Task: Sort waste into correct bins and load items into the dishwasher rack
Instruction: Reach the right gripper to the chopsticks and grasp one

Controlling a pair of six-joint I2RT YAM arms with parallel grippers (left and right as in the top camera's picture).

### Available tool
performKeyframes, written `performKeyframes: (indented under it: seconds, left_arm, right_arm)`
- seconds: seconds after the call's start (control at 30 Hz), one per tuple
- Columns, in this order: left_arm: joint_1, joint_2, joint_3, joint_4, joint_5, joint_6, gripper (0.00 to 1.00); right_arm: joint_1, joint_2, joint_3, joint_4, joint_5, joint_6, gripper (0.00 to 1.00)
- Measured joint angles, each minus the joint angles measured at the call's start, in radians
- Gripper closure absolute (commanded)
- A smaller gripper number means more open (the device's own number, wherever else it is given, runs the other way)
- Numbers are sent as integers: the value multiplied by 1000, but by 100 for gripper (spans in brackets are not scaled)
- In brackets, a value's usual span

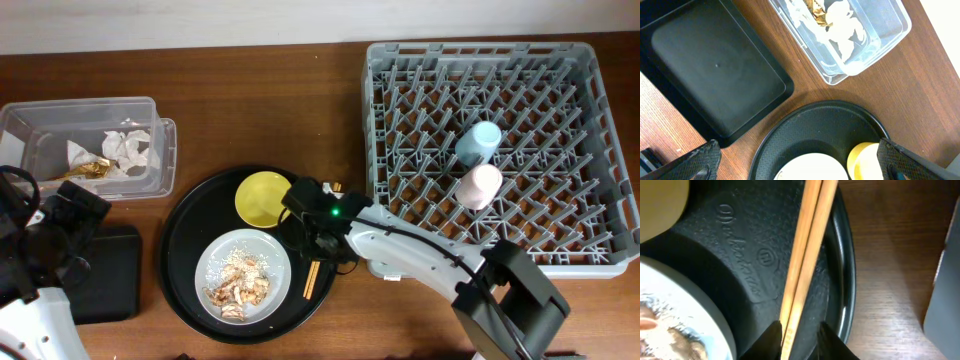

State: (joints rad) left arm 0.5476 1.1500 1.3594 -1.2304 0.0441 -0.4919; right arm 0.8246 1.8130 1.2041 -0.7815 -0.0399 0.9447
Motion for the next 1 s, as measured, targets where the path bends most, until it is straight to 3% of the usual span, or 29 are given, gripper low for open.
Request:
performKeyframes:
  seconds: [0.4,0.67,1.0]
  left_arm:
    - [0,0,0,0,0,0,1]
    - [0,0,0,0,0,0,1]
    - [0,0,0,0,0,0,1]
  right_arm:
    - [0,69,-21,84,25,24,76]
    - [0,83,-23,117,24,28,95]
    - [0,85,144,52,-51,-62,90]
